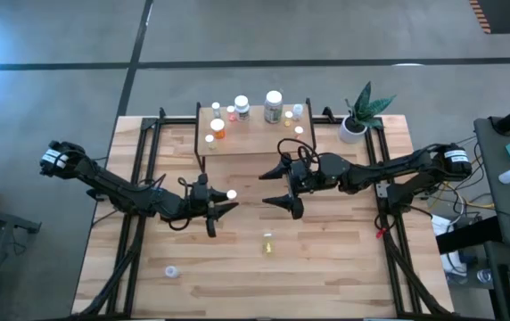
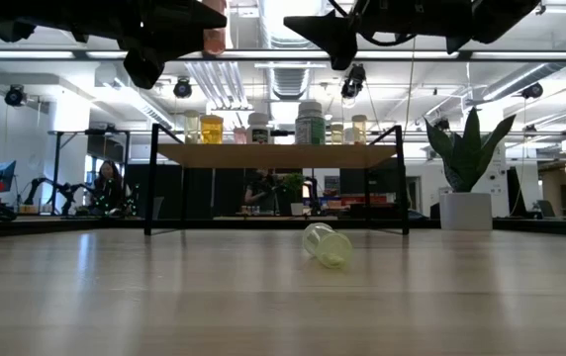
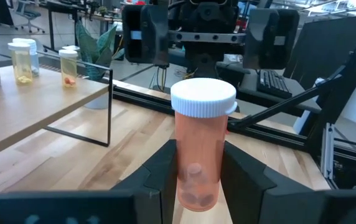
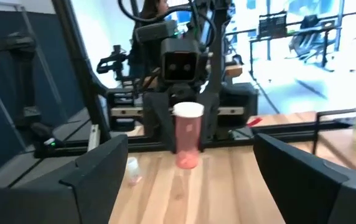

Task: Pick and place medicine bottles onto shelf by color
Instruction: Put the pink medicine bottle on the shelf

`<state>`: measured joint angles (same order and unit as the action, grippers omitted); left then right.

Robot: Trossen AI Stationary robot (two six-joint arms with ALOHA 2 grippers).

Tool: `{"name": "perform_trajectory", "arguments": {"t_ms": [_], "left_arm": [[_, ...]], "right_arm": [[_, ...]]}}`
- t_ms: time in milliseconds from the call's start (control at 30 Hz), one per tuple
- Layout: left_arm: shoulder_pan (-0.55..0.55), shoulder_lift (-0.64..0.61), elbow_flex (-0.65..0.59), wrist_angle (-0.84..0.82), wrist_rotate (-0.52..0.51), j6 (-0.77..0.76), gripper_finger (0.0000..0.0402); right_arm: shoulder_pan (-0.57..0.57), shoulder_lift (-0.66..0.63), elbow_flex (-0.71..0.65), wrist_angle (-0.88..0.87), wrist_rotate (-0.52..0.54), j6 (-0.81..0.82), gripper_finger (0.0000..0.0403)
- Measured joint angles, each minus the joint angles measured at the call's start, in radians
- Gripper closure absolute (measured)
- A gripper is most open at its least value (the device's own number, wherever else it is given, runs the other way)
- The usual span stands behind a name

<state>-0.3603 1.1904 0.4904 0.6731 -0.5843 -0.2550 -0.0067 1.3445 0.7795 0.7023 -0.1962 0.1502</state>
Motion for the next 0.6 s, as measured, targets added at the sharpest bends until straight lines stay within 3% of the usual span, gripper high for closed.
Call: {"name": "perform_trajectory", "arguments": {"t_ms": [600], "left_arm": [[0.0,0.0,-0.001,0.001,0.029,0.008,0.0315]], "right_arm": [[0.004,0.064,0.007,0.107,0.015,0.078,0.0064]]}}
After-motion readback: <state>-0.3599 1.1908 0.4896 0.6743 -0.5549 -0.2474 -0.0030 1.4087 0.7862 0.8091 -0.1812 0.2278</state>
